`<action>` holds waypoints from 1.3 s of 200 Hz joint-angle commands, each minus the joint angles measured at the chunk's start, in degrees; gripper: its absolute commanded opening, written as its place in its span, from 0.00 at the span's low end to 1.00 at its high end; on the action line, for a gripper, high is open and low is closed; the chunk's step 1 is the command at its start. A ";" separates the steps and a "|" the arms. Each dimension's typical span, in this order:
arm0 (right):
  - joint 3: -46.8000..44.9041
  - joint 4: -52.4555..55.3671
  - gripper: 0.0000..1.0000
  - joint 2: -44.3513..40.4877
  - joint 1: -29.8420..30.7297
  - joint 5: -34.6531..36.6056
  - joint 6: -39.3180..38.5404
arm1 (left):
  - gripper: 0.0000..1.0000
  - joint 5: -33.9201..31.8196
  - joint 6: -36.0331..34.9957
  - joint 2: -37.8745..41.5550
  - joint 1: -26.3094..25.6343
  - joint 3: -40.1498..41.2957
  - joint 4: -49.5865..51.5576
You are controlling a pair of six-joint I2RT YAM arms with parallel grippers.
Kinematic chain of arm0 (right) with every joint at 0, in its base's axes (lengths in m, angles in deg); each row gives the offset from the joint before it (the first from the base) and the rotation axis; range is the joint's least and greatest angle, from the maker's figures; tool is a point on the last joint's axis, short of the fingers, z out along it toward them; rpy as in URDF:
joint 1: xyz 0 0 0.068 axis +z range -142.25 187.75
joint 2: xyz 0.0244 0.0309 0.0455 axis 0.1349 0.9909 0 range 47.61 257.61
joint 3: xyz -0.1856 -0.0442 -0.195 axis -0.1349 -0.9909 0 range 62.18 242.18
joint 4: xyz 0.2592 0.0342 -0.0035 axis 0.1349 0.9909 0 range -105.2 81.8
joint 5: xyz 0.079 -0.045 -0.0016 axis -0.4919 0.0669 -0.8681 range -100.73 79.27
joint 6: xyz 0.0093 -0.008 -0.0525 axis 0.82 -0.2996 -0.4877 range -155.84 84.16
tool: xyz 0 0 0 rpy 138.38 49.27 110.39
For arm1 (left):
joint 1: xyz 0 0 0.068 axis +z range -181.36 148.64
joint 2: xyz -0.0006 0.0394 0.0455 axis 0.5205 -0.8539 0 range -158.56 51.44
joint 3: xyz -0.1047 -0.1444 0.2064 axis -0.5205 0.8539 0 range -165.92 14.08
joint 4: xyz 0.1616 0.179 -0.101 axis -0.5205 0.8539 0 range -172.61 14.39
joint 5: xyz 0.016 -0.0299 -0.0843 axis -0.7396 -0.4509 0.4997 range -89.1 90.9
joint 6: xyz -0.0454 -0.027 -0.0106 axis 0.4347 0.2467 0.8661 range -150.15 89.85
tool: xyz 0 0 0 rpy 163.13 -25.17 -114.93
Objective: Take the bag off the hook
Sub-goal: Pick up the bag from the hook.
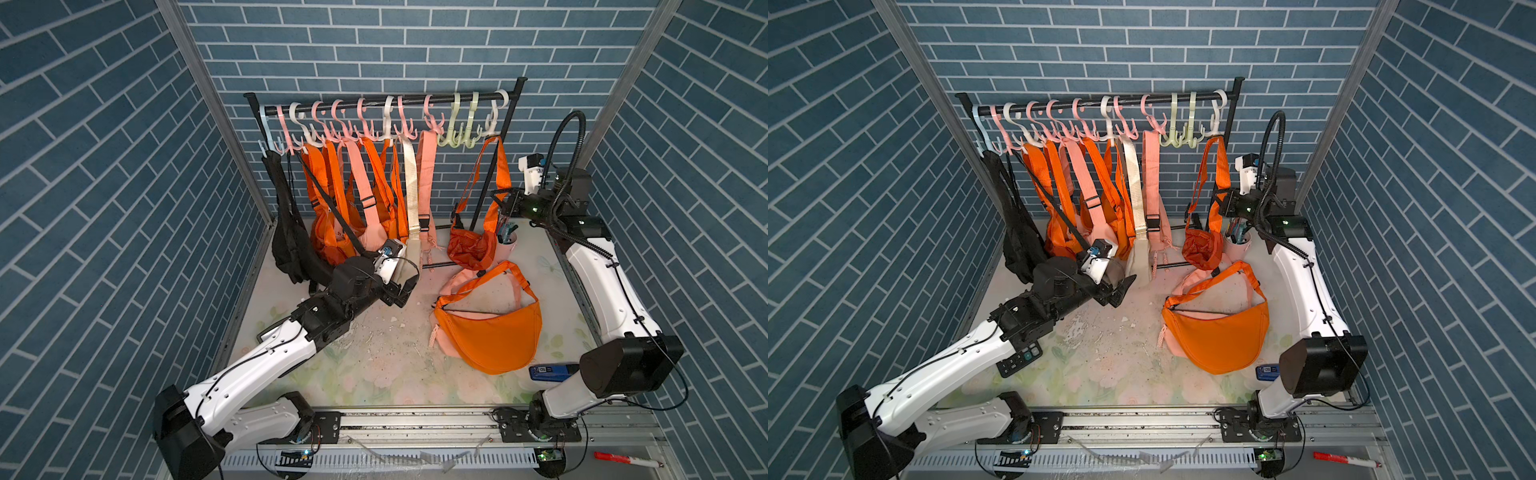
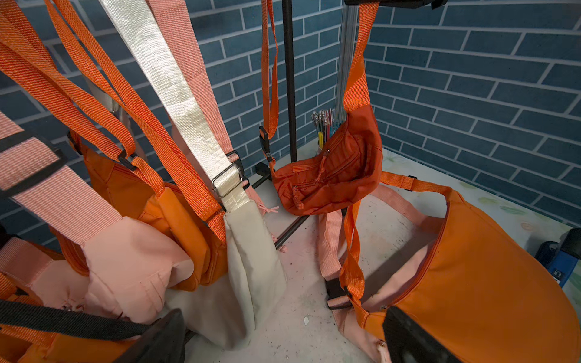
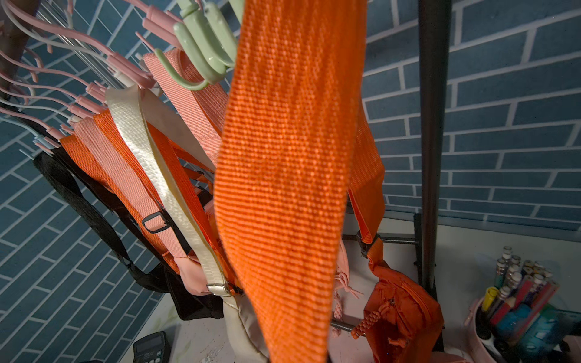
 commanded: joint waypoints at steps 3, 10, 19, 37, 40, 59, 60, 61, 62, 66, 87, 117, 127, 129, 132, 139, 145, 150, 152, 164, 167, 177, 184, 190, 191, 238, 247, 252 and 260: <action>-1.10 -1.23 0.00 -2.93 0.34 -1.40 1.96 | 0.99 1.22 -0.27 -0.21 0.81 -3.41 -1.45; -1.32 -1.27 0.00 -3.33 0.42 -1.49 2.10 | 0.99 1.38 -0.30 -0.45 0.85 -4.18 -1.42; -1.56 -1.28 0.00 -3.86 0.39 -1.62 2.41 | 0.99 1.57 -0.30 -0.92 0.86 -5.22 -1.17; -2.08 -1.44 0.00 -4.76 0.39 -2.15 2.94 | 0.99 1.99 -0.01 -1.69 0.85 -6.14 -1.96; -2.17 -1.41 0.00 -4.88 0.39 -2.24 3.01 | 0.99 2.14 0.00 -1.83 0.85 -6.14 -2.24; -2.71 -1.31 0.00 -5.64 0.36 -2.30 3.17 | 0.99 2.55 0.22 -3.43 0.85 -6.65 -4.32; -2.75 -1.31 0.00 -5.67 0.35 -2.35 3.15 | 0.99 2.55 0.24 -3.63 0.85 -6.75 -4.48; -2.78 -1.31 0.00 -5.72 0.34 -2.37 3.13 | 0.99 2.55 0.30 -3.77 0.85 -6.84 -4.56; -2.79 -1.22 0.00 -5.75 0.34 -2.38 3.13 | 0.99 2.55 0.28 -3.88 0.85 -6.93 -4.64; -2.86 -1.22 0.00 -5.86 0.35 -2.33 3.12 | 0.99 2.63 0.35 -4.41 0.90 -7.28 -5.00; -2.89 -0.49 0.00 -6.44 0.38 -2.82 3.12 | 0.99 3.45 0.94 -7.63 0.85 -9.53 -7.09; -3.49 -0.37 0.00 -7.05 0.36 -4.05 3.96 | 0.99 4.52 0.46 -12.81 0.86 -13.23 -10.73; -3.97 -0.67 0.00 -7.39 0.39 -4.18 4.22 | 0.99 4.83 -0.06 -14.80 0.85 -14.60 -12.19; -4.01 -0.67 0.00 -7.44 0.39 -4.18 4.25 | 0.99 4.83 -0.19 -15.16 0.92 -14.87 -12.48; -4.09 -0.69 0.00 -7.45 0.39 -4.19 4.26 | 0.99 4.95 -0.49 -15.81 0.94 -15.24 -12.94; -4.23 -0.68 0.00 -7.53 0.34 -4.15 4.24 | 0.99 5.49 -0.65 -17.34 1.22 -16.29 -13.92; -4.34 -0.66 0.00 -7.54 0.37 -4.29 4.26 | 0.99 6.10 -0.14 -18.66 1.57 -17.22 -14.63; -4.46 -0.61 0.00 -7.54 0.34 -4.26 4.26 | 0.99 6.46 -0.01 -19.86 1.79 -17.96 -15.12; -4.51 -0.56 0.00 -7.58 0.38 -4.31 4.26 | 0.99 6.56 0.00 -20.27 1.81 -18.33 -15.34; -4.66 -0.43 0.00 -7.71 0.38 -4.45 4.26 | 0.99 7.14 -0.52 -22.75 2.00 -20.18 -16.34; -4.73 -0.40 0.00 -7.78 0.39 -4.57 4.26 | 0.99 7.26 -0.65 -23.32 2.07 -20.66 -16.59; -5.05 -0.39 0.00 -7.98 0.36 -4.51 4.29 | 0.99 8.00 -1.11 -25.34 2.17 -22.44 -17.26; -5.22 -0.34 0.00 -8.15 0.37 -4.41 4.34 | 0.99 8.31 -1.39 -26.68 2.25 -23.54 -17.82; -5.34 -0.46 0.00 -8.28 0.35 -4.34 4.43 | 0.99 8.57 -1.53 -27.92 2.34 -24.64 -18.09; -5.39 -0.49 0.00 -8.31 0.34 -4.33 4.48 | 0.99 8.59 -1.56 -28.18 2.35 -24.79 -18.17; -5.85 -1.60 0.00 -8.33 0.36 -4.93 5.60 | 0.99 10.35 -1.69 -38.67 3.27 -35.10 -18.17; -5.96 -1.76 0.00 -8.24 0.38 -5.12 5.74 | 0.99 10.81 -1.67 -40.46 3.38 -36.89 -18.00; -6.01 -1.90 0.00 -8.24 0.36 -5.20 5.93 | 0.99 11.09 -1.58 -41.26 3.53 -37.63 -17.91; -6.20 -2.13 0.00 -8.16 0.35 -5.44 6.15 | 0.99 11.51 -1.33 -42.67 3.82 -38.65 -18.04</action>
